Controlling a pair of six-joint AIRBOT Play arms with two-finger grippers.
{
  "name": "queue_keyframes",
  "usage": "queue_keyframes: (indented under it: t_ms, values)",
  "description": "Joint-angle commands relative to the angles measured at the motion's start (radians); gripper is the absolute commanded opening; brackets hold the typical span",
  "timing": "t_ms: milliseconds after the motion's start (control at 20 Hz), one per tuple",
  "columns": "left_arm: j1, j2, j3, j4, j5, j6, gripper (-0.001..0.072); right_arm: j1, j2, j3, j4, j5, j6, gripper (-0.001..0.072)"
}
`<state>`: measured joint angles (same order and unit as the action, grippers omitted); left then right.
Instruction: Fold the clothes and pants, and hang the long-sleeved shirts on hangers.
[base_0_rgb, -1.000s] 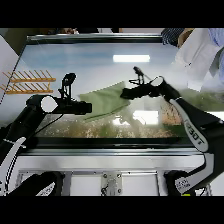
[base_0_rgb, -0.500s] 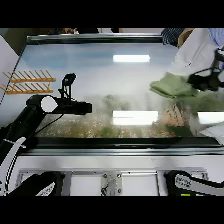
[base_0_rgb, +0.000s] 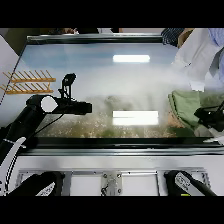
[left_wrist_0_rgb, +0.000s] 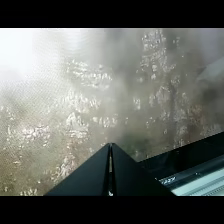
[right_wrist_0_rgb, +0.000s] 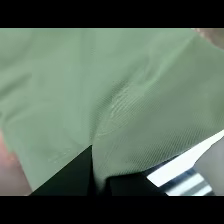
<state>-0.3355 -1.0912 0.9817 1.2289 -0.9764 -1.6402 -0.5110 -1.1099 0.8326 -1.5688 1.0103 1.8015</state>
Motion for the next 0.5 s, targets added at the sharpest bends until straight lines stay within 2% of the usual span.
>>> queue_keyframes:
  t_ms: [0, 150, 200, 250, 300, 450]
  values:
    - [0.000, 0.000, 0.000, 0.000, 0.001, 0.001, 0.0010, -0.008, 0.102, -0.175, 0.018, -0.007, 0.035, 0.0019]
    - [0.000, 0.000, 0.000, 0.000, 0.000, 0.001, 0.0010, -0.007, 0.137, -0.216, 0.040, 0.018, 0.035, 0.0038]
    - [0.000, 0.000, 0.000, 0.000, 0.000, 0.001, 0.0010, -0.007, 0.141, -0.216, 0.039, 0.036, 0.035, 0.0198]
    - [0.000, 0.000, 0.000, 0.000, 0.000, 0.001, 0.0010, -0.007, 0.148, -0.212, 0.039, 0.056, 0.035, 0.0489]
    - [0.000, 0.000, 0.000, 0.001, 0.000, 0.001, 0.0010, -0.007, 0.162, -0.203, 0.035, 0.073, 0.024, 0.0690]
    - [0.000, 0.000, 0.000, 0.001, 0.000, 0.001, 0.0010, -0.007, 0.261, -0.138, 0.025, 0.119, -0.060, 0.0679]
